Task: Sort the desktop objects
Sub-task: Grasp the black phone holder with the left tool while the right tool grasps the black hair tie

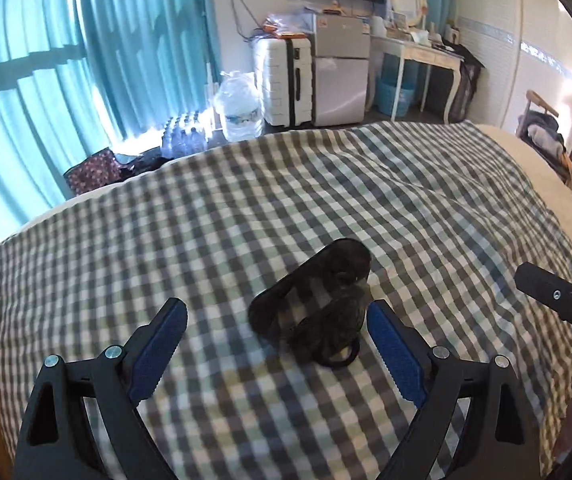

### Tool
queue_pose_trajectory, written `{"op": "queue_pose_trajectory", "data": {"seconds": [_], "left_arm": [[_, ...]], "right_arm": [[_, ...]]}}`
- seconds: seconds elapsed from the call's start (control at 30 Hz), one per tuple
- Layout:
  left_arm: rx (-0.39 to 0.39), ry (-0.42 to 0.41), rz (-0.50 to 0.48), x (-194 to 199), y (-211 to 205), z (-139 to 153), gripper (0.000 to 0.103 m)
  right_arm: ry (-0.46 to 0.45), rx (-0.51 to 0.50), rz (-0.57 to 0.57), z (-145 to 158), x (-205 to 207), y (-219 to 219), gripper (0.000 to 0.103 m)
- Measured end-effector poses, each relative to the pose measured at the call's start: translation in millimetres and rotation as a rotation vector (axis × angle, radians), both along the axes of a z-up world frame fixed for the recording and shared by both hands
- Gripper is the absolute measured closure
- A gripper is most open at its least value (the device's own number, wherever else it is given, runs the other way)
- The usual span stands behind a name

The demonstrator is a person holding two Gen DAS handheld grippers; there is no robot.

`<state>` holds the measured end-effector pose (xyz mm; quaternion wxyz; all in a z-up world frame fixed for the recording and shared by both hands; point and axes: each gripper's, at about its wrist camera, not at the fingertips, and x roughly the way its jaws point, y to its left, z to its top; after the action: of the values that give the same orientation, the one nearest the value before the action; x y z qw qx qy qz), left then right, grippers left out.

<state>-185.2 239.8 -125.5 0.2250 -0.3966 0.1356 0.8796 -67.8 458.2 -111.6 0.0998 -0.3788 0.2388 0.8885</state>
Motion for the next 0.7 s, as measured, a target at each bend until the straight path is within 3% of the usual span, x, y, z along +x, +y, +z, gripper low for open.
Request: {"op": "queue_pose_trajectory", "data": {"seconds": [0.13,0.2,0.3,0.47,0.6,0.7], "left_arm": [[-0.040,-0.046,0.009,-18.2,18.4,-21.6,0.009],[-0.020,-0.051,0.013,-21.6,19.1,-25.3,0.010],[0.044,-0.090,0.001,-23.0,14.9,-24.8,0.042],[0.038,-0.048,0.016,-19.0,1.2,-10.1,0.043],[0.019,-0.018,0.135,-21.0,-28.7,8.6,0.043],[0.052,-0.038,0.222,-20.6,-57.0,14.0,0.043]], "right_arm": [[-0.016,0.002,-0.005,-5.5,-2.7,0.8,0.007],[-0.021,0.039,0.016,-3.8,-5.2,-6.1,0.007],[-0.030,0.085,0.047,-3.0,-8.5,-15.9,0.007],[-0.036,0.120,0.081,-4.9,-11.2,-28.2,0.007],[0.012,0.135,0.139,0.7,-14.6,-45.0,0.007],[0.051,0.156,0.220,4.1,-26.7,-66.8,0.007]]}}
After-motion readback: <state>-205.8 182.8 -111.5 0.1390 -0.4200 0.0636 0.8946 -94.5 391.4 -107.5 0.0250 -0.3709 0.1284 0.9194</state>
